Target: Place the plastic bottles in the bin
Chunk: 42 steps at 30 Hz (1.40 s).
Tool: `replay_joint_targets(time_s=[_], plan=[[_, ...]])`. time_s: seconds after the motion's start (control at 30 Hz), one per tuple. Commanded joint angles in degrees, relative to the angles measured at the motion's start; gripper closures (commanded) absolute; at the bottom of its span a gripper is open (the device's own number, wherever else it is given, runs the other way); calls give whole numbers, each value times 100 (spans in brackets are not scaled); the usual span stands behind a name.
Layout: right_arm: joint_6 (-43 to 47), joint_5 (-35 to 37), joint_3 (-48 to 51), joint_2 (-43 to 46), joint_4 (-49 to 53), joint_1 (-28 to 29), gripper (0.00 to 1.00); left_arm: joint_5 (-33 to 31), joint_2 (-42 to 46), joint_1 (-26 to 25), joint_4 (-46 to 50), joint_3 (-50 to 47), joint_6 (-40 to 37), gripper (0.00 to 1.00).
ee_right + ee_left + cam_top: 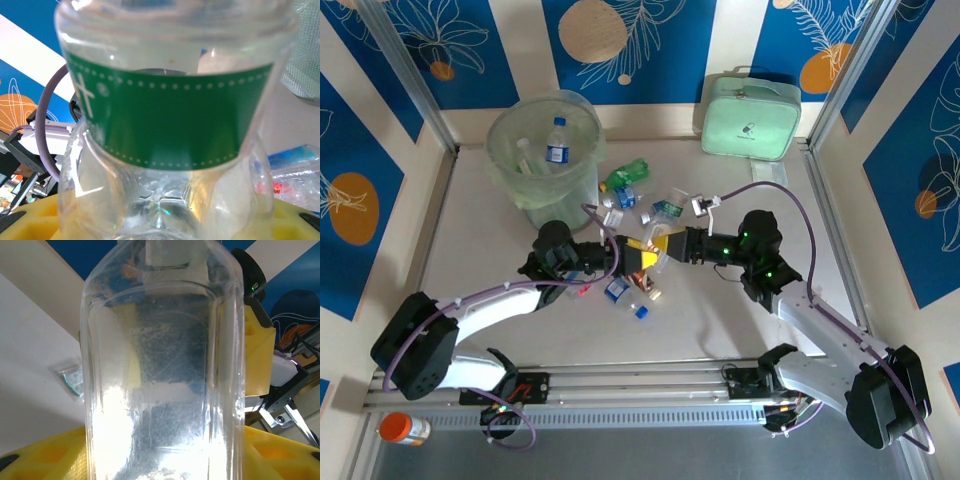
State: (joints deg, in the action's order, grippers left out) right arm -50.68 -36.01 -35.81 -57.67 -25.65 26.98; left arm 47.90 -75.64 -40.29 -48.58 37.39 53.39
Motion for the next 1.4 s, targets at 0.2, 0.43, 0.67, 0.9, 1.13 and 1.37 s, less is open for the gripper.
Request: replay_joint_targets(time_s=[0.2,0.43,0.67,0.9,1.13,1.37], plan=[[765,1302,123,837,1178,95,12,-1266,988,-9,3300,839,-1839,57],[1239,3048,319,1527,1877,340,12,-3264,1616,101,5924,1746,-2642,63],[1610,4517,108,1456,2671,667,13,-4790,1705,686,7368,2811,-2617,74],[1906,5608,123,1264,2729,1184,14,-5484,533,1544,8677,4563,-2282,77],[2027,6117,123,944,2622,1491,14,-5929,-655,1856,9345,6015,-2075,79],[2027,6373,21,584,2614,1673,14,-6368,-2046,1949,10350,7543,-1870,79]])
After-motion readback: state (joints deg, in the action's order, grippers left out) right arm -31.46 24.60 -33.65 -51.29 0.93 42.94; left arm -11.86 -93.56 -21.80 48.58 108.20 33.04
